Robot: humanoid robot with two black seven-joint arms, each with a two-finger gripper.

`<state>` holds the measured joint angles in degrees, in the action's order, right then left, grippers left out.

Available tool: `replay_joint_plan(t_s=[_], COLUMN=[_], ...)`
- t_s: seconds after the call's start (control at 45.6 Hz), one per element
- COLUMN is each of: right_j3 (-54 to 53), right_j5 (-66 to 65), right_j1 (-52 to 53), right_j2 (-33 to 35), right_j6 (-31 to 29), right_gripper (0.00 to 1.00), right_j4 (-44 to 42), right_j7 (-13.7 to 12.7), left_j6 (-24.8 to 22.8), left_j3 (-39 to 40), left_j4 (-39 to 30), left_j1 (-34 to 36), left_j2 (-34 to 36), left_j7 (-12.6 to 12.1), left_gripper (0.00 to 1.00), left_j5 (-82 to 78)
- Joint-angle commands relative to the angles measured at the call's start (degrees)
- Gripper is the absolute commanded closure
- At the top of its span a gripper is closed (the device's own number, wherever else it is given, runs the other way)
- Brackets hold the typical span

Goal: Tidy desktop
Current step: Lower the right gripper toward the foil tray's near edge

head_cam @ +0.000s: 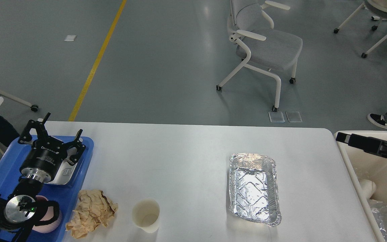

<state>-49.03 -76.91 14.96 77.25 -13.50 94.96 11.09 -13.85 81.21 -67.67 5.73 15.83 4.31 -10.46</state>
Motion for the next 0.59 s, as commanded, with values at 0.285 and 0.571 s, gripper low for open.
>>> replay_joint_plan(t_s=[0.285, 0.571], right_j3=[5.26, 5.34], right_j5=[-4.3, -3.95], right_j1=[-0.2, -0.37], right_j2=[7.21, 4.85], right_j6=[-1.26, -1.79], right_gripper=[0.0, 0.0], right_j4=[4.09, 4.0], right_j7=[-0.1, -0.45], left_j6=[1.46, 1.46], left_j3=[0.0, 0.0], left_j4=[0.0, 0.0], left_j1=[-0.01, -0.45], left_j2=[-0.62, -0.54], left_j7=[0.08, -0.01], left_gripper=[0.03, 0.03], left_j5=[0.0, 0.0])
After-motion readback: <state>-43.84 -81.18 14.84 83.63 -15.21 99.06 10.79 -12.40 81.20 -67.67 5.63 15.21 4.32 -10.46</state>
